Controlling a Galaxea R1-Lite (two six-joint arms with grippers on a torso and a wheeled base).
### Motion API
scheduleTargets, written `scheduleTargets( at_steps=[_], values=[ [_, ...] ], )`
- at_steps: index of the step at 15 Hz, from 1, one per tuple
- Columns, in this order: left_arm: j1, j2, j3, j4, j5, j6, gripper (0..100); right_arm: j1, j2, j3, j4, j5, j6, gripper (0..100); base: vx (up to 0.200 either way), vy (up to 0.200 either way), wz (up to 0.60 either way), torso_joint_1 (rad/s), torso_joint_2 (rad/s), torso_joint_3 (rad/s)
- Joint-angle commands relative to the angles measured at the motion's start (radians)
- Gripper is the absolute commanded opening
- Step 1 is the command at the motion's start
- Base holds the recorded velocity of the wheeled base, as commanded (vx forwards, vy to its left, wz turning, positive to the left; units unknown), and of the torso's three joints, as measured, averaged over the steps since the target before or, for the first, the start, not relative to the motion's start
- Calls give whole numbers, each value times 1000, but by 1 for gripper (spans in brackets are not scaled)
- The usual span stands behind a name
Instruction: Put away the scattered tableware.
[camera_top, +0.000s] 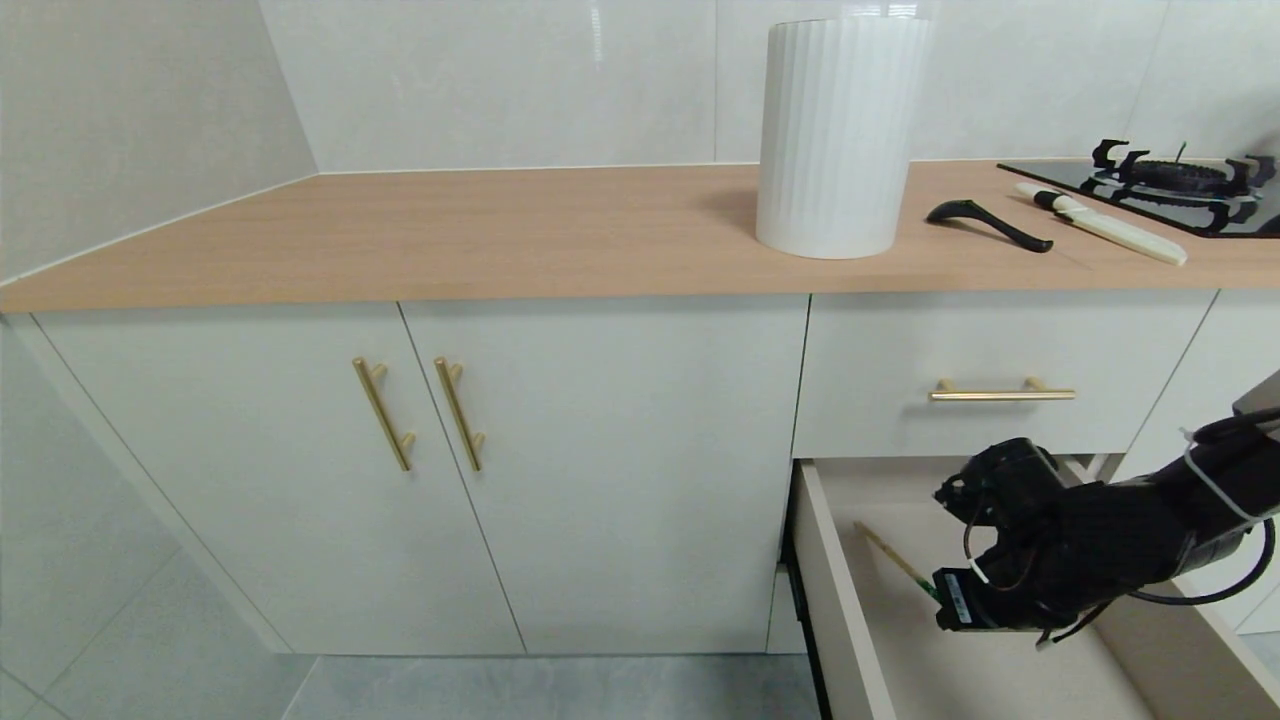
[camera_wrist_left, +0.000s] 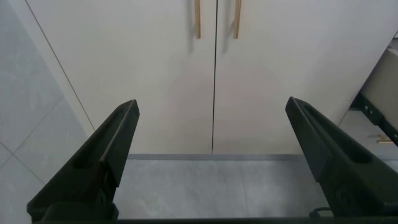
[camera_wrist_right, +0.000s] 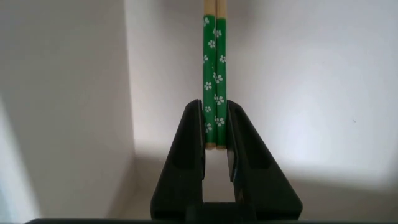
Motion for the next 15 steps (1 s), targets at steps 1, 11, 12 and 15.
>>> scheduleTargets(
  at_steps=[1, 11, 12, 15],
  values=[
    [0, 2, 0, 0, 0, 0, 100, 21, 77, 30, -45, -35, 0, 0, 0, 0, 0, 0, 0, 0],
    [0, 2, 0, 0, 0, 0, 100, 68, 201, 101, -260, -115, 5, 0, 0, 0, 0, 0, 0, 0],
    [0, 2, 0, 0, 0, 0, 100, 68, 198, 101, -260, -115, 6, 0, 0, 0, 0, 0, 0, 0],
    [0, 2, 0, 0, 0, 0, 100, 67, 194, 101, -260, -114, 8, 100, 0, 0, 0, 0, 0, 0]
  ],
)
